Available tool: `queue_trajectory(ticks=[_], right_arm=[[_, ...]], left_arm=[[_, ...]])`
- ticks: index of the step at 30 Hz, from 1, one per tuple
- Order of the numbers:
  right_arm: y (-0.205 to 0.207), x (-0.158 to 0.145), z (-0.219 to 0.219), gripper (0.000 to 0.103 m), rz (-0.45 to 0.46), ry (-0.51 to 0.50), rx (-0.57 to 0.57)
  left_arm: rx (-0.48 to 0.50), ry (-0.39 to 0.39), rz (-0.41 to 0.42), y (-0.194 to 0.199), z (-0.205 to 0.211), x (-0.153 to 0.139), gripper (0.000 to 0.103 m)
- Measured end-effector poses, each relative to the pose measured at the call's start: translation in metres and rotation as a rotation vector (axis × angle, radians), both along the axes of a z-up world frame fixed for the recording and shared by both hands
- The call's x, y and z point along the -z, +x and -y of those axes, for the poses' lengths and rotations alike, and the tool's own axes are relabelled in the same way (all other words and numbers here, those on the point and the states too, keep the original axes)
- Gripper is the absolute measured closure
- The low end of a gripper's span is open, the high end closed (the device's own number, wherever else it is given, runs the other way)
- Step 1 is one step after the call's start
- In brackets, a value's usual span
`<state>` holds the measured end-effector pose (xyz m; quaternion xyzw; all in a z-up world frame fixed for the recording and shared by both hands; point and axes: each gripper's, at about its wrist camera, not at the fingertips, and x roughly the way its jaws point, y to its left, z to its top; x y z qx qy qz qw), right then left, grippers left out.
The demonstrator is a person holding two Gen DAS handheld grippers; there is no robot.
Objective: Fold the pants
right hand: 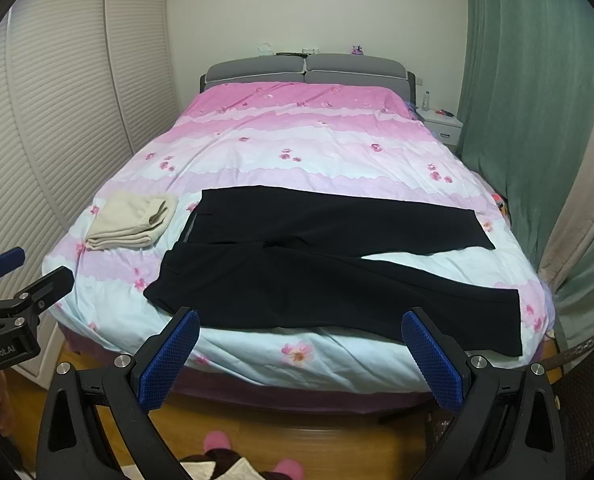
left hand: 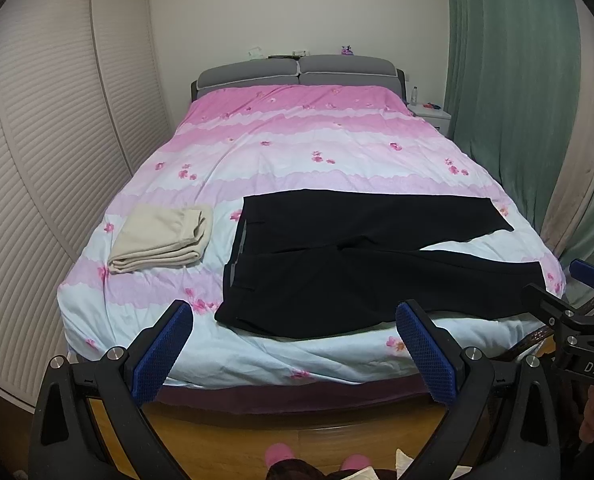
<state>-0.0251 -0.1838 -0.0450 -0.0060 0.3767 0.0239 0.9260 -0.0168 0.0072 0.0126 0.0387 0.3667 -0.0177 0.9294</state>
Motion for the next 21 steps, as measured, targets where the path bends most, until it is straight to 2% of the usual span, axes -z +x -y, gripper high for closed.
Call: queue_trajectory(ticks=[21], right_arm=[[-0.0019, 0.0008, 0.0021, 0.001, -0.007, 0.003, -0.003]], left_arm=[[-0.015, -0.008, -0.009, -0.0027, -0.0056, 0.0032, 0.000]])
